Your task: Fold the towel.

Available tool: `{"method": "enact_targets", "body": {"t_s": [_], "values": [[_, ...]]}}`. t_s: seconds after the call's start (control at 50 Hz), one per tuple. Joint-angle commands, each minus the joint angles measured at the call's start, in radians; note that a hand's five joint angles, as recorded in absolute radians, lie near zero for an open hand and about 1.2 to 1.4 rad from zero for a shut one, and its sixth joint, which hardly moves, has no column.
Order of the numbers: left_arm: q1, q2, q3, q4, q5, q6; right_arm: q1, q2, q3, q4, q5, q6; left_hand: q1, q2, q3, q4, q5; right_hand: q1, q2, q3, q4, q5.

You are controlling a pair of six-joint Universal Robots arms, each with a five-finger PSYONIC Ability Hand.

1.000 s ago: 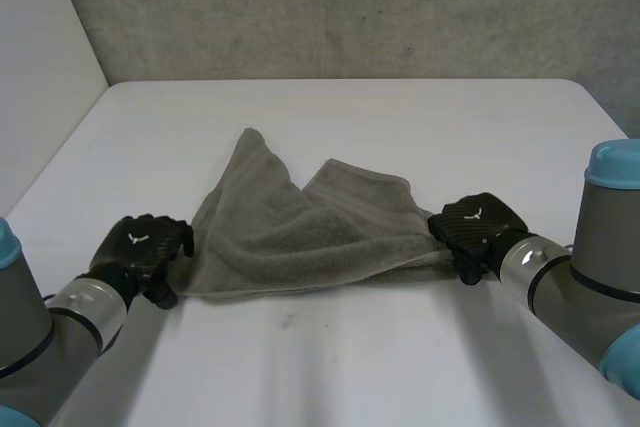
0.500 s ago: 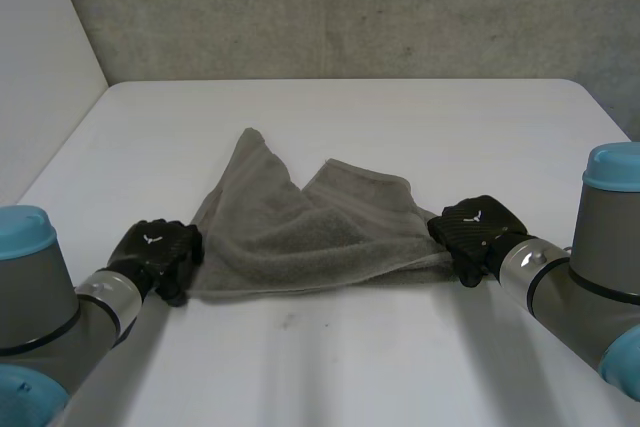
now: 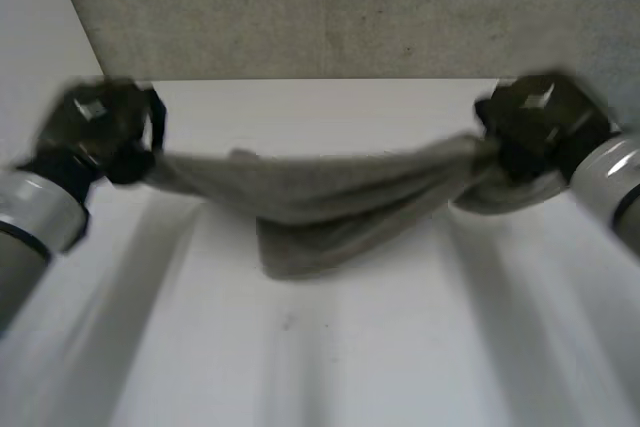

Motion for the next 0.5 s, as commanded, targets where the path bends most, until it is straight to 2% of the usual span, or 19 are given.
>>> {"method": "enact_targets", "body": {"t_s": [0.02, 0.06, 0.1, 0.12, 0.16, 0.22, 0.24, 0.26, 0.28, 0.3, 0.34, 0.38, 0.44, 0.46, 0.48, 0.5], "values": [[0.004, 0.249, 0.136, -0.151, 0.048, -0.075, -0.013, -0.141, -0.248, 0.208, -0.002, -0.008, 0.212, 0.180, 0.181, 0.180, 0.204, 0.079, 0.061, 0.052, 0.054, 0.067], [0.002, 0.243, 0.156, -0.179, 0.048, -0.075, -0.015, -0.141, -0.310, 0.268, -0.006, -0.014, 0.212, 0.180, 0.181, 0.180, 0.204, 0.079, 0.061, 0.052, 0.054, 0.067], [0.004, 0.233, 0.167, -0.196, 0.048, -0.074, -0.032, -0.109, -0.404, 0.398, -0.017, -0.029, 0.212, 0.180, 0.181, 0.180, 0.204, 0.079, 0.061, 0.052, 0.054, 0.067], [0.005, 0.202, 0.173, -0.201, 0.048, -0.074, -0.032, -0.109, -0.405, 0.398, -0.017, -0.029, 0.212, 0.180, 0.181, 0.180, 0.204, 0.079, 0.061, 0.052, 0.054, 0.067], [0.005, 0.150, 0.177, -0.201, 0.043, -0.074, -0.039, 0.009, -0.464, 0.505, -0.017, -0.081, 0.212, 0.180, 0.181, 0.180, 0.204, 0.079, 0.061, 0.052, 0.054, 0.067], [0.004, 0.024, 0.196, -0.199, 0.037, -0.071, -0.039, 0.063, -0.481, 0.546, -0.009, -0.121, 0.212, 0.180, 0.181, 0.180, 0.204, 0.079, 0.061, 0.052, 0.054, 0.067], [0.001, -0.041, 0.219, -0.199, 0.033, -0.071, -0.038, 0.113, -0.487, 0.568, -0.008, -0.167, 0.212, 0.180, 0.181, 0.180, 0.204, 0.079, 0.061, 0.052, 0.054, 0.067], [0.001, -0.042, 0.219, -0.199, 0.033, -0.071, -0.035, 0.158, -0.497, 0.582, -0.006, -0.211, 0.212, 0.180, 0.181, 0.180, 0.204, 0.079, 0.061, 0.052, 0.054, 0.067], [-0.001, -0.113, 0.249, -0.199, 0.030, -0.069, -0.035, 0.158, -0.497, 0.582, -0.006, -0.212, 0.212, 0.180, 0.181, 0.180, 0.204, 0.079, 0.061, 0.052, 0.054, 0.067], [-0.001, -0.114, 0.250, -0.199, 0.030, -0.069, -0.029, 0.199, -0.513, 0.579, -0.005, -0.250, 0.212, 0.180, 0.181, 0.180, 0.204, 0.079, 0.061, 0.052, 0.054, 0.067], [-0.007, -0.262, 0.355, -0.199, 0.022, -0.068, -0.019, 0.256, -0.555, 0.564, 0.000, -0.267, 0.212, 0.180, 0.181, 0.180, 0.204, 0.079, 0.061, 0.052, 0.054, 0.067], [-0.010, -0.325, 0.428, -0.199, 0.010, -0.069, 0.010, 0.395, -0.709, 0.498, 0.039, -0.256, 0.212, 0.180, 0.181, 0.180, 0.204, 0.079, 0.061, 0.052, 0.054, 0.067], [-0.024, -0.434, 0.617, -0.198, -0.024, -0.075, 0.027, 0.457, -0.805, 0.461, 0.070, -0.245, 0.212, 0.180, 0.181, 0.180, 0.204, 0.079, 0.061, 0.052, 0.054, 0.067], [-0.024, -0.435, 0.618, -0.198, -0.024, -0.075, 0.045, 0.510, -0.916, 0.416, 0.108, -0.233, 0.212, 0.180, 0.181, 0.180, 0.204, 0.079, 0.061, 0.052, 0.054, 0.067], [-0.030, -0.476, 0.729, -0.196, -0.047, -0.083, 0.065, 0.564, -1.037, 0.358, 0.142, -0.219, 0.212, 0.180, 0.181, 0.180, 0.204, 0.079, 0.061, 0.052, 0.054, 0.067], [-0.033, -0.505, 0.838, -0.196, -0.067, -0.103, 0.065, 0.565, -1.038, 0.357, 0.142, -0.219, 0.212, 0.180, 0.181, 0.180, 0.204, 0.079, 0.061, 0.052, 0.054, 0.067]]}}
